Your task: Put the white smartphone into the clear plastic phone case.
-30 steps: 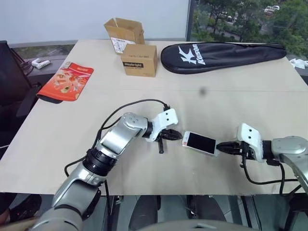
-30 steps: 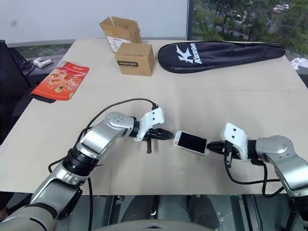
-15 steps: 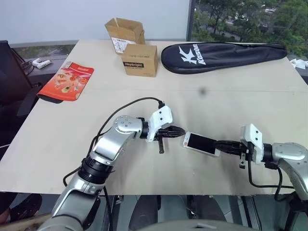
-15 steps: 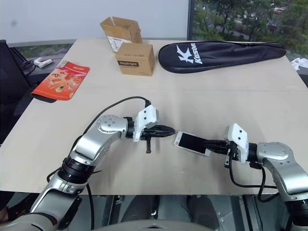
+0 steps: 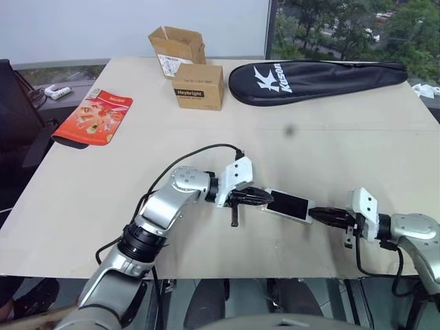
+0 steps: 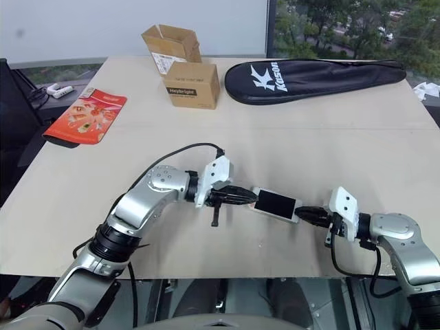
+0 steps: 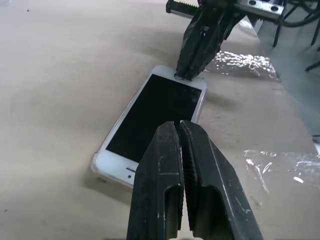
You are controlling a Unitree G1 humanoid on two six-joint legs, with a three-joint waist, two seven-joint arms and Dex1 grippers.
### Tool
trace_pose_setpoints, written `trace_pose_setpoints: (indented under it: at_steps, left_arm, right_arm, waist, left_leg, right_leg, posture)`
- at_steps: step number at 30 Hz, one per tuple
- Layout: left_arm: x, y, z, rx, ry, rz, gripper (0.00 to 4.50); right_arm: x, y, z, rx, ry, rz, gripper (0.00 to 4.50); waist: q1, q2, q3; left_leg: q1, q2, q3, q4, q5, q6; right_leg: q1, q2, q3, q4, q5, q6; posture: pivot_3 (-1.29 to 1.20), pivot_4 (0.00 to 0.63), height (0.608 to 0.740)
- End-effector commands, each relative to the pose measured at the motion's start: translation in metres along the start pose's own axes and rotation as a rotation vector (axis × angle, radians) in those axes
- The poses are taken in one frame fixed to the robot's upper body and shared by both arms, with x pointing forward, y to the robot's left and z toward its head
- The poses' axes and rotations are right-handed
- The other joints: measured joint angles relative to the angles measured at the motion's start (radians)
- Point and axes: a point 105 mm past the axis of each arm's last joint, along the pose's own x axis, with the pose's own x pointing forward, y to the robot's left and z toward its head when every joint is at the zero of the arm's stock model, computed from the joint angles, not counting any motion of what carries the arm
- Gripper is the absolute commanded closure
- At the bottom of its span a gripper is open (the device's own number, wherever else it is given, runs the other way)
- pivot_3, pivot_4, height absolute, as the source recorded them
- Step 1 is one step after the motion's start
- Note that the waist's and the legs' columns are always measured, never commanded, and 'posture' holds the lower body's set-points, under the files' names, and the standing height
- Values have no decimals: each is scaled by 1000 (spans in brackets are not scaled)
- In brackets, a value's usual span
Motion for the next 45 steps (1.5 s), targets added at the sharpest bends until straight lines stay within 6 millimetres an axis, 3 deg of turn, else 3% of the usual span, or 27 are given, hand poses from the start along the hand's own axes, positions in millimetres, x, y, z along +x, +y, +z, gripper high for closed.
trace_pose_setpoints:
  at_steps: [1,13,22,26,35,45]
  left_arm:
    - [-1,2,4,55,64,28,4353]
    - [13,12,-5,40,122,57,4353]
    - [23,17,-26,-25,172,57,4353]
    - [24,17,-45,-53,227,61,4353]
    - [24,17,-55,-68,245,81,4353]
    - [27,18,-54,-59,242,75,4353]
  right_arm:
    - [3,7,-17,41,67,14,4500]
    - [9,10,-14,42,62,6,4500]
    - [10,14,-16,57,57,-25,4500]
    - [11,19,-18,75,52,-24,4500]
    - [10,21,-43,68,181,-4,4500]
    - [6,19,-70,51,381,12,4500]
  waist:
    - [0,0,0]
    - [-3,-1,-1]
    - [-2,-3,-4]
    - [-3,-5,-8]
    - [-2,-6,-15]
    - [2,-15,-33]
  left_leg:
    - [0,0,0,0,0,0]
    - [1,0,-1,0,0,0]
    - [1,0,0,0,0,0]
    - [2,0,-1,0,0,0]
    - [16,1,-1,-4,-1,1]
    - [19,1,-5,-7,-1,1]
  right_leg:
    - [0,0,0,0,0,1]
    - [1,1,0,0,-3,-2]
    - [1,1,0,0,-3,-2]
    - [1,1,0,1,-3,-2]
    - [16,0,0,-5,-4,-2]
    - [22,0,0,-13,-4,-2]
  posture:
    - [0,150,740]
    - [0,150,740]
    - [0,150,740]
    - [0,150,740]
    - [0,150,740]
    - [0,150,740]
